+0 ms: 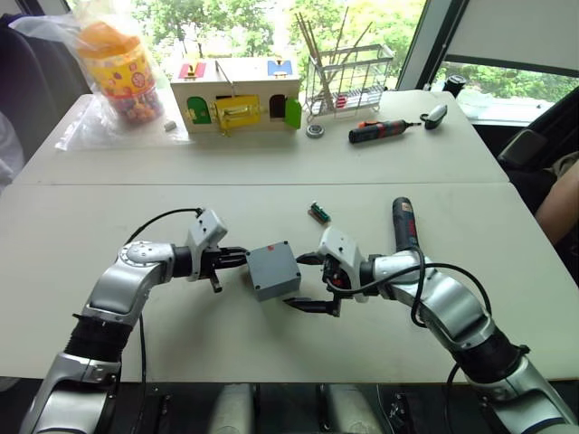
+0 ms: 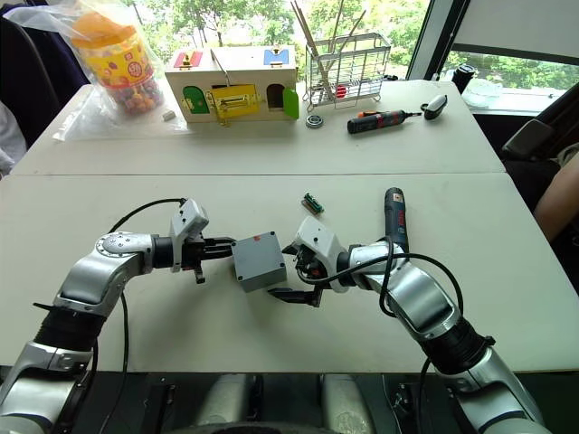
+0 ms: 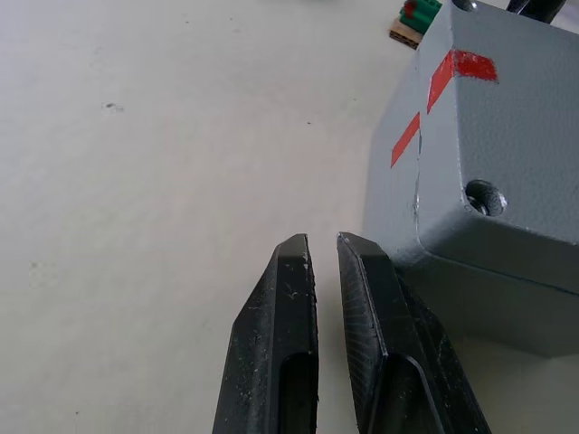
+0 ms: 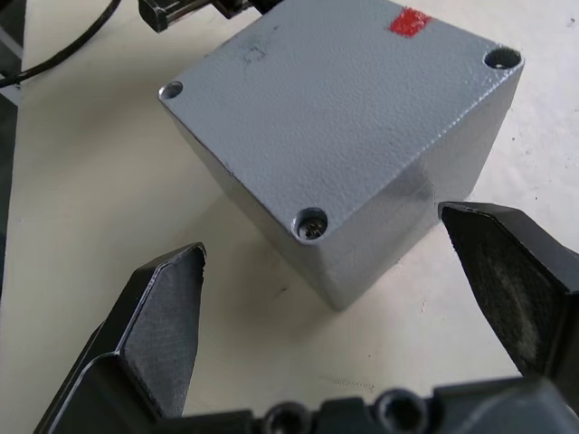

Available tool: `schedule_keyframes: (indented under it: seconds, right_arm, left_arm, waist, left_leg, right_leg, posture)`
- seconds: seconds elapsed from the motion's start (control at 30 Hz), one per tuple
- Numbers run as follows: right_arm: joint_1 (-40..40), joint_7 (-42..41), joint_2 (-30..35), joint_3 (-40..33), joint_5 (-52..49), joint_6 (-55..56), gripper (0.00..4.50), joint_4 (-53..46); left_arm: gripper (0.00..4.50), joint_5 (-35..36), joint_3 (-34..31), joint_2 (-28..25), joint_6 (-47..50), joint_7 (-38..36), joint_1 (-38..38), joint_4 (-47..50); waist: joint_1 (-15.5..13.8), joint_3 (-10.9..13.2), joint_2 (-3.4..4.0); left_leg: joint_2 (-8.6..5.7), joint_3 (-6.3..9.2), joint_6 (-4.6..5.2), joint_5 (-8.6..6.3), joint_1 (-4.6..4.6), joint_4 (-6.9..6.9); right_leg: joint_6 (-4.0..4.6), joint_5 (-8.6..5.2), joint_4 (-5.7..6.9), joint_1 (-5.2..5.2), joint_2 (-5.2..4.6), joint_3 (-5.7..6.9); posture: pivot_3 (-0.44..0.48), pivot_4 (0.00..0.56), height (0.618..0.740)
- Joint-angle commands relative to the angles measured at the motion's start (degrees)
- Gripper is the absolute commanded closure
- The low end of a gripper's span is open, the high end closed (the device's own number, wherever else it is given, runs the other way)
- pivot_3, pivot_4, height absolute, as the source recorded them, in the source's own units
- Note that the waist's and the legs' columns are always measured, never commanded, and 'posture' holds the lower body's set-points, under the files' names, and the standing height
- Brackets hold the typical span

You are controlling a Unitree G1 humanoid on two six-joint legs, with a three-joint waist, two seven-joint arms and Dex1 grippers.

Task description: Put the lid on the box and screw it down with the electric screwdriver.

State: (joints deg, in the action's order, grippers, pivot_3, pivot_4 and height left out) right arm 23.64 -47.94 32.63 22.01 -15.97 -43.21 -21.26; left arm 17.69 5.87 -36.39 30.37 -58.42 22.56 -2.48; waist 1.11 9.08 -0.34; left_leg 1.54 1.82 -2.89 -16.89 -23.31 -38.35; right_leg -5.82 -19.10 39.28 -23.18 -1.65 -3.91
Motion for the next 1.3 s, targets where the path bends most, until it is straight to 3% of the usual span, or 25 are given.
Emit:
schedule_keyframes:
  seconds: [0.03,0.17,0.43,0.63,0.77,1.3]
  right_arm:
    - [0.0,0.3,0.1,-1.5,-0.5,0.0,0.05,-2.5]
    - [-0.5,0.3,0.6,-2.3,-1.0,-0.5,0.05,-3.0]
    - [-3.7,0.2,3.9,-4.4,-2.7,-3.3,0.05,-8.9]
    - [-5.4,-0.4,4.9,-4.8,-5.9,-6.1,0.05,-12.3]
    - [-4.1,1.1,2.3,-5.6,-8.1,-8.5,0.05,-12.0]
    - [-3.1,2.0,1.6,-5.1,-9.0,-9.5,0.05,-11.6]
  left_arm:
    - [4.05,0.2,-3.6,-4.4,-0.1,-1.0,-0.8,0.6]
    - [4.05,4.5,-3.1,-7.6,3.9,-5.1,-4.8,7.8]
    - [4.05,6.6,-1.7,-4.5,7.9,-2.0,-9.4,14.8]
    - [4.05,5.2,-0.8,-1.7,6.4,0.3,-7.1,12.1]
    - [4.05,4.7,-0.5,0.4,5.2,2.0,-5.6,10.3]
    - [4.05,4.0,-0.4,1.9,4.6,3.4,-3.0,8.9]
  waist:
    - [0.2,0.0,0.0]
    - [0.1,0.0,0.01]
    - [-0.3,0.0,0.0]
    - [-0.2,0.0,0.0]
    - [-0.2,0.0,-0.01]
    - [-0.2,0.0,-0.01]
  left_leg:
    - [0.0,0.0,0.0,0.0,0.0,0.0]
    - [0.07,-0.01,0.0,0.0,0.0,0.06]
    - [0.07,0.02,0.0,0.0,0.0,-0.01]
    - [0.01,0.01,0.01,0.0,0.01,-0.01]
    - [0.01,0.01,0.0,0.0,0.01,-0.01]
    - [-0.01,0.01,0.0,0.0,0.01,-0.02]
  right_leg:
    - [0.0,0.0,0.0,0.0,0.01,0.0]
    - [0.0,0.0,-0.01,-0.03,-0.02,0.0]
    - [0.0,0.0,-0.01,0.06,-0.06,0.0]
    - [0.0,0.0,-0.01,0.05,0.02,0.0]
    - [0.0,0.0,-0.01,0.05,-0.01,0.0]
    - [0.0,0.0,-0.01,0.05,-0.01,0.0]
  posture:
    - [0.0,0.15,0.736]
    - [0.0,0.15,0.736]
    - [0.0,0.15,0.736]
    - [0.0,0.15,0.736]
    - [0.0,0.15,0.736]
    - [0.0,0.15,0.736]
